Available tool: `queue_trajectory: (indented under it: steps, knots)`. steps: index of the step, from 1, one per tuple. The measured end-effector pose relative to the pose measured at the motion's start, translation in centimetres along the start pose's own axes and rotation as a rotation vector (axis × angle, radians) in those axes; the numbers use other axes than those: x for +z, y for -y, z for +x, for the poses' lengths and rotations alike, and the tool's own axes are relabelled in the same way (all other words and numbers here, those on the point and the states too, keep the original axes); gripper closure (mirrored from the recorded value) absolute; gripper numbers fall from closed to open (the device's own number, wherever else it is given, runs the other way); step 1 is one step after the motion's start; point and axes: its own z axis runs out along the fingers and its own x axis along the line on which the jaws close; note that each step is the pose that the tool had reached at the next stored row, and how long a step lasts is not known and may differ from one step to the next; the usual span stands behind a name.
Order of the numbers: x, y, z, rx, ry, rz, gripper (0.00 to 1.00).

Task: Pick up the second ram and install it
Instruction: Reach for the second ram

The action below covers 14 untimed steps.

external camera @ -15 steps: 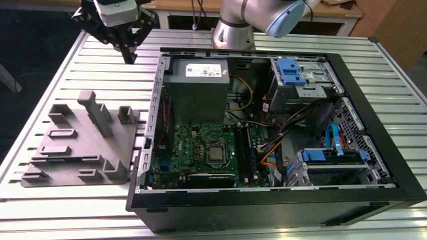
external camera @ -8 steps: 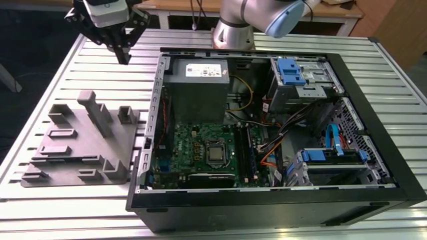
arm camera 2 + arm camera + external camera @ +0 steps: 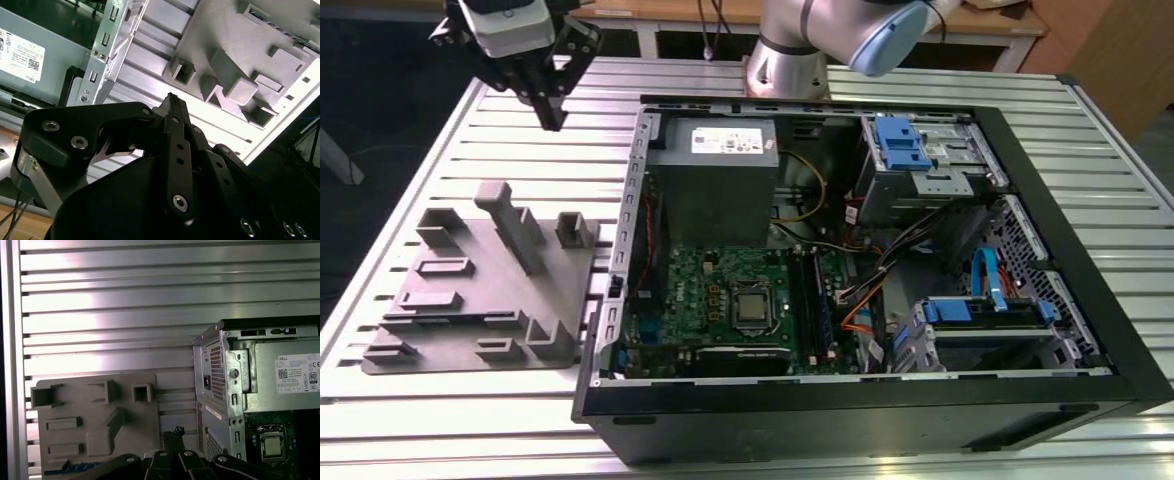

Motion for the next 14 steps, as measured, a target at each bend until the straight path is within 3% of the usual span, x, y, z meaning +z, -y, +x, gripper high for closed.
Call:
queue_trajectory:
  steps: [14]
  knots:
    - [0.1, 0.41, 2.6, 0.0, -0.0001, 0.0001, 0.93]
